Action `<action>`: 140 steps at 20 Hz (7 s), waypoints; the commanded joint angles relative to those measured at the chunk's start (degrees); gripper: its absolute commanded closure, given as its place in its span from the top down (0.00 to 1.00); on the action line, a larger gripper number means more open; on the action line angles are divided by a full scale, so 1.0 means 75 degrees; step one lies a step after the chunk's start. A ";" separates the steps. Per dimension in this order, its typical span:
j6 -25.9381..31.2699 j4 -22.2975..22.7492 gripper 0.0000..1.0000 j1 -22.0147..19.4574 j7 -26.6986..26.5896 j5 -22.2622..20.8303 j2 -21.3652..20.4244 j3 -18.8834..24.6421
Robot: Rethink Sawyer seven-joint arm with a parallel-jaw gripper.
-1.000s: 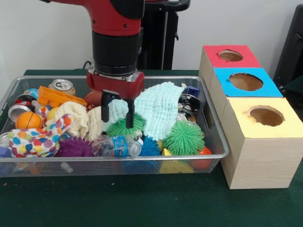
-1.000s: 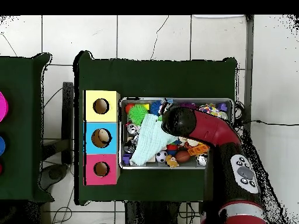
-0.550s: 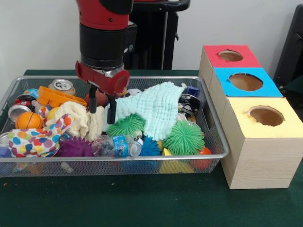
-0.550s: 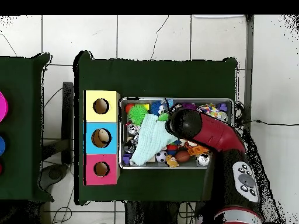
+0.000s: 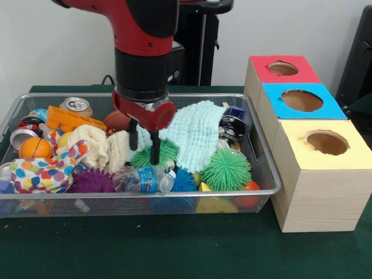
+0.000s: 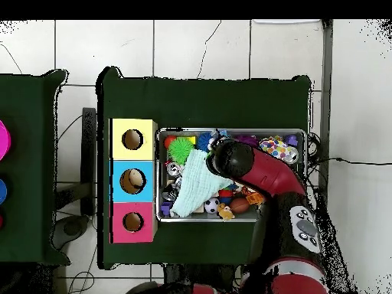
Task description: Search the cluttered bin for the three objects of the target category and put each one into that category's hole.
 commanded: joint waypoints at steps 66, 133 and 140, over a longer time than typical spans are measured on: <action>0.1823 -0.1320 1.00 0.0052 0.1344 0.0758 0.0516 -0.0072; -0.0472 -0.0351 1.00 -0.0132 0.1034 0.1041 0.1270 0.0859; -0.0537 -0.0069 1.00 -0.0204 0.1017 0.1003 0.1114 0.0855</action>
